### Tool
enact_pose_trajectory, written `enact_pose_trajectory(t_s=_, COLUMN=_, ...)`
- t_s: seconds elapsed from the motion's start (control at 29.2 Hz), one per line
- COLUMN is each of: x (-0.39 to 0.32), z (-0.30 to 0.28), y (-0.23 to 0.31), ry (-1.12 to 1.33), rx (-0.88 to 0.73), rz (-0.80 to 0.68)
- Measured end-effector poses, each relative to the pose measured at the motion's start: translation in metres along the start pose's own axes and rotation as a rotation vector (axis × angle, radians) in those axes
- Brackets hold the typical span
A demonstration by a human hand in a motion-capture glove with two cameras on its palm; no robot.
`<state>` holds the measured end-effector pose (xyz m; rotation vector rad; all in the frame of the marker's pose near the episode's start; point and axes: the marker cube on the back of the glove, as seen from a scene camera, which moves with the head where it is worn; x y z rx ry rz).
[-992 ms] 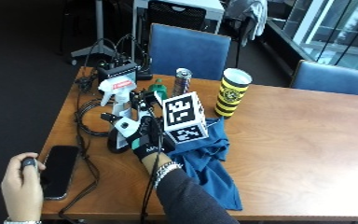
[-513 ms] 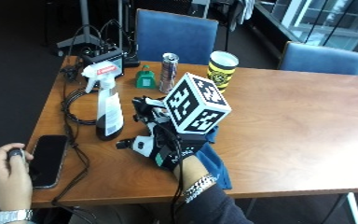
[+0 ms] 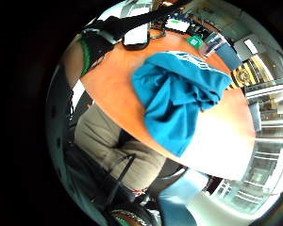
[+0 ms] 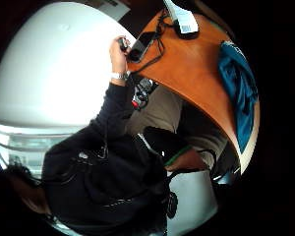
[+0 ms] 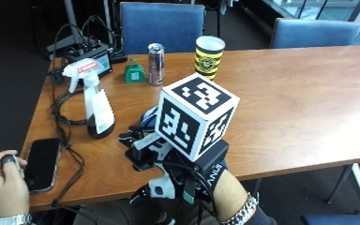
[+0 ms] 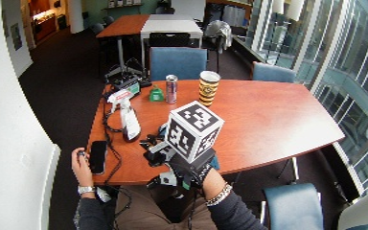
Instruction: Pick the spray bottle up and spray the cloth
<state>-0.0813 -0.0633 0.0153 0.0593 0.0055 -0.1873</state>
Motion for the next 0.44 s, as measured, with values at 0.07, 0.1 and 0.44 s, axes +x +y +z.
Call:
enact_pose_trajectory(t_s=0.07, x=-0.004, z=0.001, y=0.005, ry=0.019, rx=-0.011, rz=-0.013)
enact_pose_trajectory(t_s=0.1, x=-0.005, z=0.002, y=0.008, ry=0.022, rx=-0.016, rz=-0.020)
enact_pose_trajectory(t_s=0.44, x=-0.009, z=0.013, y=0.023, ry=0.026, rx=-0.083, rz=-0.030)
